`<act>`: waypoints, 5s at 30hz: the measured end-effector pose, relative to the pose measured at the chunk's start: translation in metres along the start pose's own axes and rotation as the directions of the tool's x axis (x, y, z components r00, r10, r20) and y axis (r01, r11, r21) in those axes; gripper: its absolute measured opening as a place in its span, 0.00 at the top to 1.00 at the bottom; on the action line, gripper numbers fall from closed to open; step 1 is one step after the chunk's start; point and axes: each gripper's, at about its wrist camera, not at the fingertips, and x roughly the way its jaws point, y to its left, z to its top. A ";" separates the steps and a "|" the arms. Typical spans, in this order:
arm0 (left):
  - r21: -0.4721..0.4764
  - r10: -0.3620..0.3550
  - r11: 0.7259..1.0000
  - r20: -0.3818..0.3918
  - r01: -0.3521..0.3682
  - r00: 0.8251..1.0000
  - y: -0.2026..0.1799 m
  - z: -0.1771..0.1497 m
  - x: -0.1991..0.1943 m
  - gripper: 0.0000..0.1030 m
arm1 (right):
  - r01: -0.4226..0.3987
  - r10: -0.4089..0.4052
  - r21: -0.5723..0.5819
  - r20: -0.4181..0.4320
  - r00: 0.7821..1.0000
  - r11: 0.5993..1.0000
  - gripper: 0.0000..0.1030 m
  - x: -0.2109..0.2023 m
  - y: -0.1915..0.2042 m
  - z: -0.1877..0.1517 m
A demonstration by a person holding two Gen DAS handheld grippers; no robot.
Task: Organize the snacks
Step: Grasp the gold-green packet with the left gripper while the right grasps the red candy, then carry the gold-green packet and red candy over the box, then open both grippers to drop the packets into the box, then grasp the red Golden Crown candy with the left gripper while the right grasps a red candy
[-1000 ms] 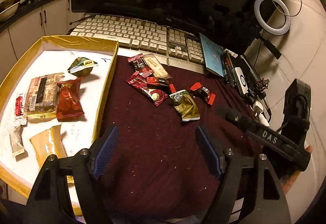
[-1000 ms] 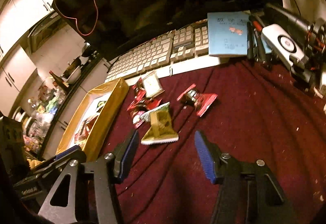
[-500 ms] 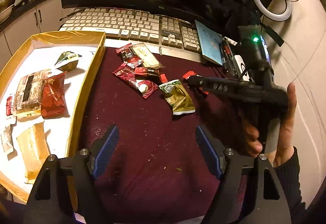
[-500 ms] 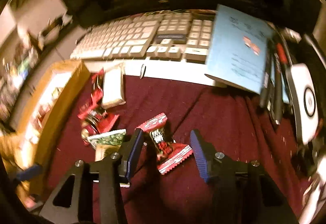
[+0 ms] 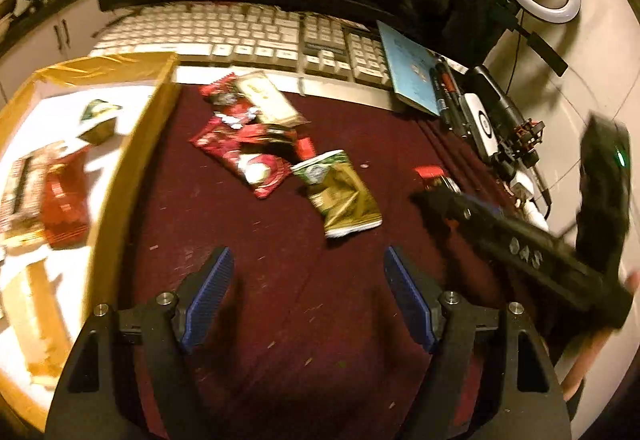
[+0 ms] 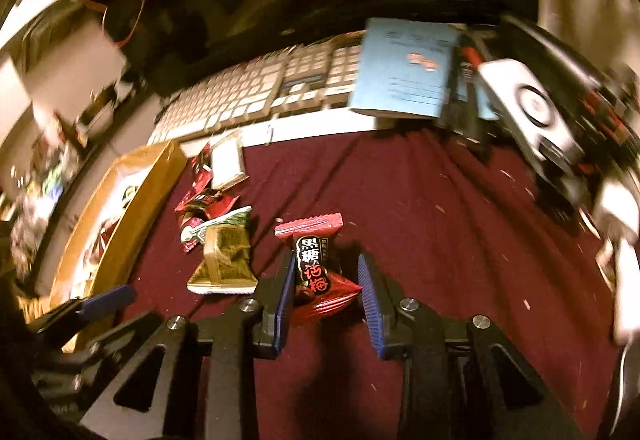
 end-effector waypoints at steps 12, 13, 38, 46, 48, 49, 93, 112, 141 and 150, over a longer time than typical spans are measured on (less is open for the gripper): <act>0.111 0.118 0.987 -0.003 -0.117 0.993 -0.039 0.030 0.056 0.57 | -0.035 0.034 0.017 0.044 0.998 0.999 0.69 0.000 -0.005 -0.002; 0.118 0.123 0.985 0.002 -0.123 0.992 -0.042 0.028 0.056 0.58 | -0.035 0.035 0.010 0.045 0.998 0.999 0.69 -0.001 -0.004 -0.003; -0.011 -0.035 0.999 0.151 0.037 0.988 0.029 -0.034 -0.080 0.65 | 0.013 0.000 -0.133 0.095 0.995 0.991 0.69 -0.016 0.040 -0.014; -0.181 0.104 0.982 0.238 -0.061 0.966 0.119 -0.028 -0.116 0.65 | -0.171 0.185 -0.262 0.029 0.982 0.950 0.69 -0.016 0.121 -0.011; -0.228 0.130 0.971 0.234 -0.076 0.963 0.141 -0.029 -0.114 0.65 | -0.203 0.215 -0.297 0.008 0.977 0.933 0.69 -0.014 0.140 -0.011; -0.245 0.139 0.966 0.231 -0.081 0.963 0.149 -0.029 -0.113 0.65 | -0.227 0.234 -0.314 -0.013 0.972 0.922 0.69 -0.010 0.152 -0.011; -0.359 0.106 0.932 0.129 -0.053 0.986 0.235 -0.014 -0.076 0.65 | -0.300 0.190 -0.439 -0.277 0.942 0.847 0.69 0.121 0.300 0.050; -0.321 0.142 0.940 0.053 -0.118 0.988 0.249 0.010 -0.062 0.54 | -0.370 0.252 -0.362 -0.332 0.909 0.856 0.56 0.153 0.320 0.061; -0.087 0.043 0.996 0.120 -0.032 0.992 0.071 -0.035 -0.083 0.34 | -0.238 0.184 -0.198 -0.259 0.948 0.951 0.44 0.106 0.119 0.067; -0.082 0.014 0.997 0.109 -0.005 0.994 0.064 -0.035 -0.076 0.34 | -0.377 0.283 -0.229 -0.356 0.891 0.898 0.44 0.110 0.123 0.055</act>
